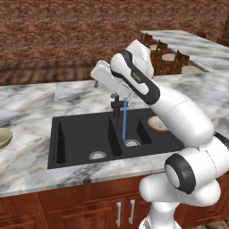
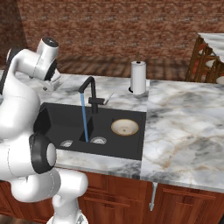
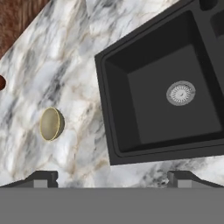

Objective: Rinse each bowl for a few seconds and place them down in the sink or on the counter.

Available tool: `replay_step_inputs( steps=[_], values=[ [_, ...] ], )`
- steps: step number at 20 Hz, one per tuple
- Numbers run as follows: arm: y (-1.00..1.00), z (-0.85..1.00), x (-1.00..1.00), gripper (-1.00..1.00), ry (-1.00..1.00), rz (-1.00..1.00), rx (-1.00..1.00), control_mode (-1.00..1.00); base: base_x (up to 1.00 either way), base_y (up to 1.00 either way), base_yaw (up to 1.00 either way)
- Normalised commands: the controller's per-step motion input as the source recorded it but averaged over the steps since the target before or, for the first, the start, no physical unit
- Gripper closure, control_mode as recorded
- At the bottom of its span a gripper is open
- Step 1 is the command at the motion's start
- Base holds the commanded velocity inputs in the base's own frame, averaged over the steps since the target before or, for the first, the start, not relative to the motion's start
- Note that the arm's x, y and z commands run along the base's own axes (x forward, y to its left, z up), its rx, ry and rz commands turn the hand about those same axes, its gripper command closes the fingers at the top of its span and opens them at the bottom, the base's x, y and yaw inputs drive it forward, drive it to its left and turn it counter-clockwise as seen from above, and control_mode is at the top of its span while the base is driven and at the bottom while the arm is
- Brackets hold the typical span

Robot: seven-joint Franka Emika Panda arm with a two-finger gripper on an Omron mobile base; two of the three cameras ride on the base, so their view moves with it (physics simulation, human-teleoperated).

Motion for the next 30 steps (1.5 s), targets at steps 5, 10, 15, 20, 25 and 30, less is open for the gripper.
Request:
replay_step_inputs(
  steps=[5,10,15,20,25,30],
  values=[
    [0.57,-0.01,0.0,-1.0,-0.01,0.01,-0.09,-1.0,0.0,0.0,0.0],
    [0.46,0.0,0.0,-1.0,-0.03,0.01,-0.1,-1.0,0.0,0.0,0.0],
    [0.43,-0.03,0.02,-1.0,0.0,0.0,-0.05,-1.0,0.0,0.0,0.0],
    [0.4,-0.08,0.08,-1.0,0.0,0.0,-0.04,-1.0,0.0,0.0,0.0],
    [0.36,-0.08,0.05,-1.0,0.0,0.0,-0.01,-1.0,0.0,0.0,0.0],
    [0.32,-0.07,0.04,-1.0,0.0,0.01,0.01,-1.0,0.0,0.0,0.0]
  ],
)
